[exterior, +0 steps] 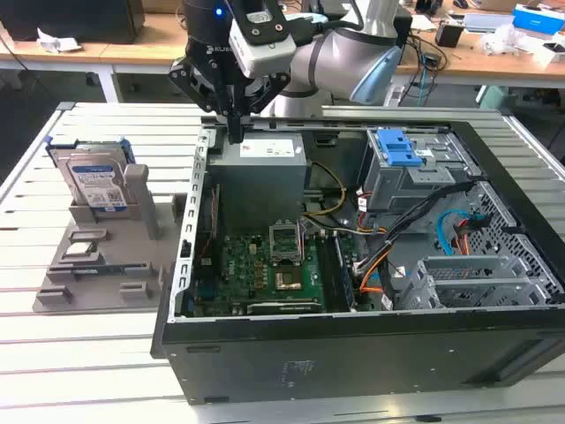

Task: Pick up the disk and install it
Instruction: 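Reach for the disk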

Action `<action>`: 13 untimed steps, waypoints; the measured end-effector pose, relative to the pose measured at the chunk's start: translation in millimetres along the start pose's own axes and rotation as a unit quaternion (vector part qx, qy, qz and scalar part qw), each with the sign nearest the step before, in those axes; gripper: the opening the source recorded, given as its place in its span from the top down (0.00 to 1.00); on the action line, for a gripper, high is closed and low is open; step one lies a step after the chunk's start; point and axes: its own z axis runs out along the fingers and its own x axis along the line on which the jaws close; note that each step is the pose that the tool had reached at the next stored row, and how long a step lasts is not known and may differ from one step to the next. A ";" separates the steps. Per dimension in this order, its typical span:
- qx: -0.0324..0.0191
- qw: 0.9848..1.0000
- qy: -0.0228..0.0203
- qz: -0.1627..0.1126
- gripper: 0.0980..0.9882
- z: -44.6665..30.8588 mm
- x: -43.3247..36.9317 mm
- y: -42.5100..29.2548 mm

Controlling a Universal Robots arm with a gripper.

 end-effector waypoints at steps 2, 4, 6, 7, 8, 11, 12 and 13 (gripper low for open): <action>0.000 1.000 0.000 0.000 0.99 -0.3 10.4 -0.8; 0.000 1.000 0.000 0.000 0.99 -0.4 14.5 -1.1; 0.000 1.000 0.000 0.000 0.99 -0.6 20.3 -1.5; 0.000 1.000 0.000 0.000 0.99 -0.6 23.5 -1.7; 0.000 1.000 0.000 0.000 0.99 -0.7 26.3 -1.9; 0.000 1.000 0.000 0.000 0.99 -0.9 32.8 -2.4; 0.000 1.000 0.000 0.000 0.99 -0.9 35.4 -2.6; 0.000 1.000 0.000 0.000 0.99 -1.0 38.2 -2.8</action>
